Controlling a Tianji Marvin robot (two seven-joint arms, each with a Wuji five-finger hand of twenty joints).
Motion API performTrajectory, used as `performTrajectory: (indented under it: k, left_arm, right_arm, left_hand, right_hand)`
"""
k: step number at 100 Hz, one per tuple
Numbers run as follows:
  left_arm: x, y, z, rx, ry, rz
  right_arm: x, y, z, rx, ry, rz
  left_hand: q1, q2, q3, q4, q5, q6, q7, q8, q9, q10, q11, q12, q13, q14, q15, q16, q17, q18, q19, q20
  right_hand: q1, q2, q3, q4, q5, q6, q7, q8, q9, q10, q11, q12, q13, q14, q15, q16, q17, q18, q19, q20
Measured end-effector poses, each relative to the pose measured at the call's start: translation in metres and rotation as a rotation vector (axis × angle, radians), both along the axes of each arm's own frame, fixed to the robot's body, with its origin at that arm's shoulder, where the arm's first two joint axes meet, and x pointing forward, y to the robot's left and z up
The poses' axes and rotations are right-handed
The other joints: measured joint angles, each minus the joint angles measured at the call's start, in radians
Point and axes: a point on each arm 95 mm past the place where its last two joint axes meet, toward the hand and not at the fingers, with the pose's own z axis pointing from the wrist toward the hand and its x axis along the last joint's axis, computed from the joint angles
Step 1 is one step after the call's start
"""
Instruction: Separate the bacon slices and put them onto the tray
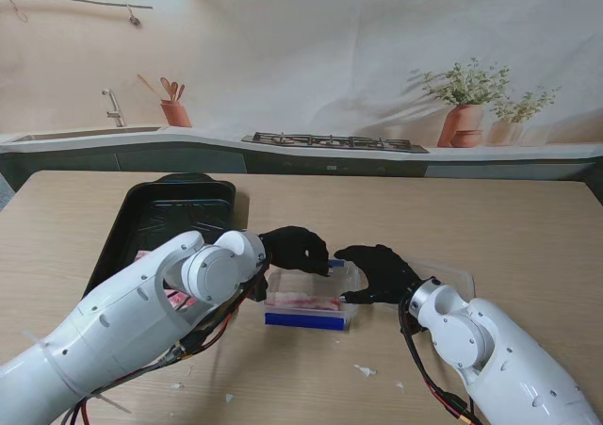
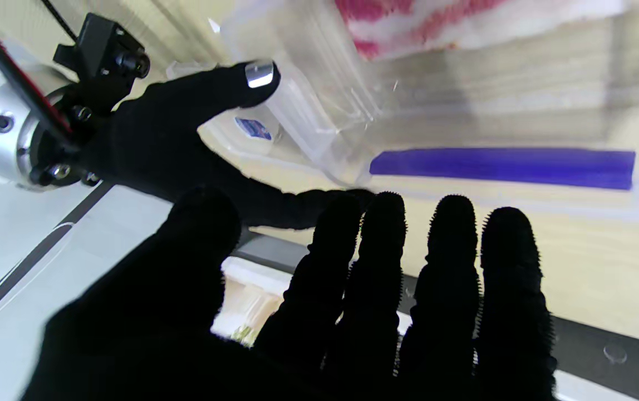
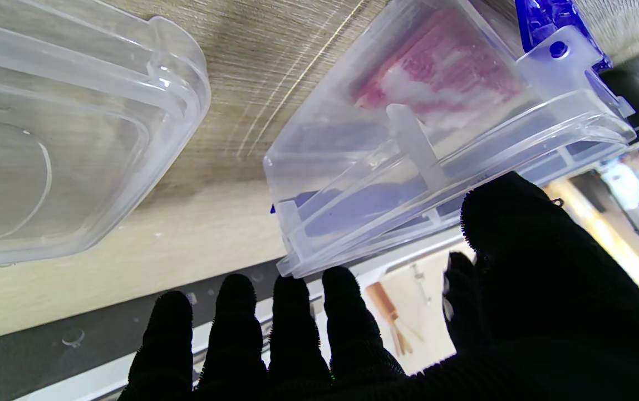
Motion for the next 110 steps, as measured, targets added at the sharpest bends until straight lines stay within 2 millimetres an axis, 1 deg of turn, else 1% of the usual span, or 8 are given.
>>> performTrajectory:
  k: [10, 27, 30, 53, 58, 89, 100, 110]
  left_arm:
    - [-0.001, -0.006, -0.009, 0.031, 0.01, -0.004]
    - [0.0, -0.009, -0.018, 0.057, 0.061, 0.036]
    - [0.001, -0.01, -0.019, 0.053, 0.073, 0.04]
    - [0.003, -0.012, -0.035, 0.088, 0.1, 0.029]
    - [0.004, -0.012, -0.038, 0.09, 0.109, 0.031]
    - [0.003, -0.018, -0.05, 0.113, 0.148, 0.029]
    - [0.004, -0.02, -0.057, 0.141, 0.149, 0.018]
    - [0.005, -0.021, -0.061, 0.162, 0.147, 0.012]
  right_arm:
    - [0.0, 0.0, 0.0, 0.001, 0.0, -0.001]
    - [0.0, -0.001, 0.0, 0.002, 0.0, -0.001]
    - [0.0, -0.001, 0.0, 0.003, 0.0, -0.001]
    - [0.0, -0.001, 0.0, 0.002, 0.001, 0.001]
    - [0.0, -0.001, 0.0, 0.001, 0.0, 0.003]
    - [0.0, 0.0, 0.0, 0.004, 0.001, 0.009]
    - [0.0, -0.001, 0.0, 0.004, 0.001, 0.007]
    - [0.0, -0.001, 0.0, 0.004, 0.001, 0.007]
  left_hand:
    - [0.0, 0.009, -0.012, 0.0, -0.001, 0.009, -0.03, -0.012, -0.026, 0.005, -0.011, -0.01, -0.029, 0.002, -0.017, -0.021, -0.005, 0.0, 0.0, 0.0]
    - [0.0, 0.01, -0.012, 0.0, -0.015, 0.048, -0.074, -0.036, -0.075, 0.036, -0.034, -0.031, -0.077, 0.025, -0.03, -0.048, -0.025, 0.012, -0.012, -0.001]
    - [0.0, 0.01, -0.012, 0.011, -0.015, 0.05, -0.075, -0.038, -0.078, 0.036, -0.036, -0.032, -0.088, 0.026, -0.041, -0.05, -0.028, 0.012, -0.012, -0.009]
    - [0.0, 0.01, -0.012, 0.012, -0.025, 0.052, -0.098, -0.048, -0.101, 0.037, -0.05, -0.033, -0.11, 0.026, -0.041, -0.06, -0.039, 0.012, -0.024, -0.01]
    - [0.001, 0.01, -0.012, 0.022, -0.025, 0.052, -0.098, -0.049, -0.108, 0.037, -0.052, -0.033, -0.11, 0.026, -0.041, -0.062, -0.039, 0.012, -0.024, -0.01]
    - [0.017, 0.01, -0.012, 0.023, -0.025, 0.055, -0.098, -0.05, -0.109, 0.037, -0.052, -0.033, -0.112, 0.026, -0.041, -0.063, -0.041, 0.012, -0.024, -0.01]
    - [0.023, 0.01, -0.012, 0.023, -0.053, 0.056, -0.118, -0.06, -0.139, 0.037, -0.052, -0.033, -0.132, 0.026, -0.041, -0.063, -0.052, 0.011, -0.024, -0.01]
    - [0.023, 0.01, -0.012, 0.023, -0.053, 0.06, -0.127, -0.061, -0.15, 0.037, -0.052, -0.035, -0.157, 0.026, -0.041, -0.063, -0.066, 0.011, -0.024, -0.01]
  right_hand:
    - [0.0, 0.0, 0.0, 0.0, 0.0, 0.0, 0.001, 0.0, 0.0, 0.0, 0.0, 0.0, 0.0, 0.0, 0.0, 0.0, 0.0, 0.0, 0.0, 0.0]
    - [0.0, 0.0, 0.0, 0.0, 0.0, 0.0, 0.001, 0.0, 0.0, 0.0, 0.0, 0.0, 0.0, 0.0, 0.001, 0.0, 0.0, 0.0, 0.0, 0.0]
    - [0.0, 0.0, 0.0, 0.0, 0.0, 0.0, 0.001, 0.0, 0.0, 0.0, 0.0, 0.0, 0.0, 0.0, 0.001, 0.0, 0.0, 0.0, 0.0, 0.0]
    - [0.0, 0.0, 0.0, 0.0, 0.0, 0.0, 0.001, 0.0, 0.0, 0.0, 0.0, 0.0, 0.0, 0.0, 0.001, 0.0, 0.0, 0.0, 0.0, 0.0]
    - [0.0, 0.0, 0.0, 0.0, 0.0, 0.0, 0.001, 0.0, 0.0, 0.0, 0.0, 0.0, 0.0, 0.0, 0.001, 0.0, 0.0, 0.0, 0.0, 0.0]
    - [0.0, 0.0, 0.002, 0.0, 0.0, 0.0, 0.001, 0.0, 0.0, 0.0, 0.002, 0.0, 0.0, 0.0, 0.001, 0.0, 0.0, 0.0, 0.0, 0.0]
    - [0.0, 0.0, 0.002, 0.0, 0.0, 0.0, 0.001, 0.0, 0.0, 0.0, 0.002, 0.0, 0.0, 0.0, 0.001, 0.0, 0.0, 0.0, 0.0, 0.0]
    - [0.0, 0.0, 0.002, 0.0, 0.0, 0.0, 0.001, 0.0, 0.0, 0.0, 0.002, 0.0, 0.0, 0.0, 0.001, 0.0, 0.0, 0.0, 0.0, 0.0]
